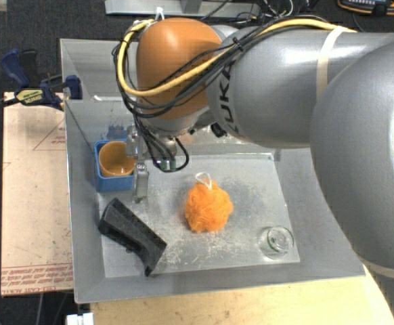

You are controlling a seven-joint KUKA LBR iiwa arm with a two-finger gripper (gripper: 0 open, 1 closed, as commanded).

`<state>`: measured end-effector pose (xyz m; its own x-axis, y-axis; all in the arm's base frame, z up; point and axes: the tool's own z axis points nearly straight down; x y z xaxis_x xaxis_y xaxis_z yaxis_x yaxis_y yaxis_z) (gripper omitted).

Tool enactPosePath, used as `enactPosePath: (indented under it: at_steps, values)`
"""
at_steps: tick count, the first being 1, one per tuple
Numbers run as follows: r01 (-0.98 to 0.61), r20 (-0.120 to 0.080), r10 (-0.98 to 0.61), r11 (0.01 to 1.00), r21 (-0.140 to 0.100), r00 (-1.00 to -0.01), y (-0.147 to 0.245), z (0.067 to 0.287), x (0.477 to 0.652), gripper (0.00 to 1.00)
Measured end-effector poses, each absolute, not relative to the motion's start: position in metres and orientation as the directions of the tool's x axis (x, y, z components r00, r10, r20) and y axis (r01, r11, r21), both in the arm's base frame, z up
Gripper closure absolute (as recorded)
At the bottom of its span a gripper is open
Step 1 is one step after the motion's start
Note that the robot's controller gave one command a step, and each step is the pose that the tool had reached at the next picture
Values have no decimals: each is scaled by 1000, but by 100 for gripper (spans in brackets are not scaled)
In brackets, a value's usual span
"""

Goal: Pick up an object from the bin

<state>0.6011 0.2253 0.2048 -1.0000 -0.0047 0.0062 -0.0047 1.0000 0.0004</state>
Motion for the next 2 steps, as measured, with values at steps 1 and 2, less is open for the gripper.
enactPosePath:
  at_steps: [1,2]
  values:
    - [-1,-1,-1,1000,2,-1000,224,210,603,0]
    - [60,-3,60,998,4,-998,232,153,595,0]
